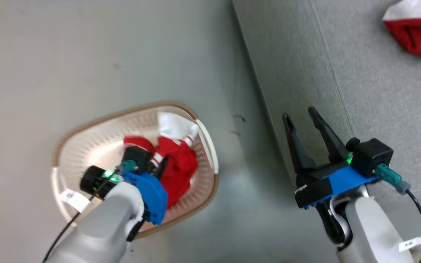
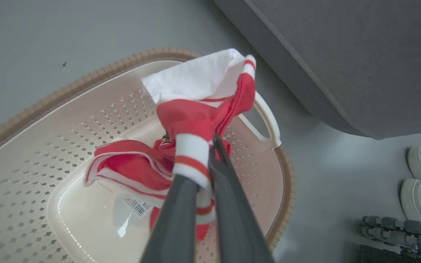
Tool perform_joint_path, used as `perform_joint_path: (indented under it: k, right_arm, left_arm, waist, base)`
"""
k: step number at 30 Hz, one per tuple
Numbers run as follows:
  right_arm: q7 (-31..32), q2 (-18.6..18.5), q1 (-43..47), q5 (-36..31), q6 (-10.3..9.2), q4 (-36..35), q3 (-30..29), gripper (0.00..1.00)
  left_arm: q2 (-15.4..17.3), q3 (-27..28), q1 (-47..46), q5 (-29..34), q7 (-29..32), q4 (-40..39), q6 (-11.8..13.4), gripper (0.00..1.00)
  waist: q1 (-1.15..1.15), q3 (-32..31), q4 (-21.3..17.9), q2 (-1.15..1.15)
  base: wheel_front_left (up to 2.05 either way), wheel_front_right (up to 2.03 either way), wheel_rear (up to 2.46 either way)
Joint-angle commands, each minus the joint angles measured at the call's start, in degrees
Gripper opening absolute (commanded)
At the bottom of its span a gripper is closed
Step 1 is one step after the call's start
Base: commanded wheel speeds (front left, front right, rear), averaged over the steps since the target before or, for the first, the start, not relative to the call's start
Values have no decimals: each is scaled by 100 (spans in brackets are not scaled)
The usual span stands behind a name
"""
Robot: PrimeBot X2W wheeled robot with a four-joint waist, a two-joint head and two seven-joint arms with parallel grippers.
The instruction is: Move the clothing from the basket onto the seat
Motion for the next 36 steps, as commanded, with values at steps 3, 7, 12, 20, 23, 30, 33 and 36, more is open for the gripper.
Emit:
perform_joint_path:
  k: [3,7,12,20,23,30,33,36]
  right_arm:
    - [159,-10,267,-150,3,7,-164,100]
    - [346,-11,523,-262,3,-62,-287,100]
    - [524,-10,810,-321,3,-196,-411,100]
    - [799,-10,1251,-346,3,-366,-506,100]
    - [888,-10,1382,-340,3,-428,-521,100]
    - [1052,-9,1570,-327,3,-565,-501,100]
    - [1097,-10,1621,-328,3,-614,-504,100]
    - [1141,-9,1676,-319,3,-642,-482,100]
  left_arm:
    - [-109,-131,110,-76,-160,-152,-6,0]
    - [-172,-259,183,-112,-277,-359,-6,0]
    - [-183,-302,205,-56,-339,-655,-6,0]
    - [-163,35,170,206,-340,-1182,-6,0]
    - [-211,115,89,217,-342,-1279,-6,0]
    - [-375,181,-324,38,5,-1265,-4,0]
    - [-446,216,-551,-19,219,-1316,32,0]
    - [-500,249,-766,-53,363,-1371,59,0]
  waist:
    - [1,-886,564,0]
    - [1,-1397,774,0]
    - [1,-1937,1020,0]
    - [1,-2590,1354,0]
    - [1,-2762,1433,0]
    - [1,-3041,1537,0]
    - [1,-3110,1567,0]
    - [1,-3183,1585,0]
  base:
    - [0,0,0]
    - [0,0,0]
    - [0,0,0]
    - [0,0,0]
    - [0,0,0]
    - [0,0,0]
    - [0,0,0]
    - [0,0,0]
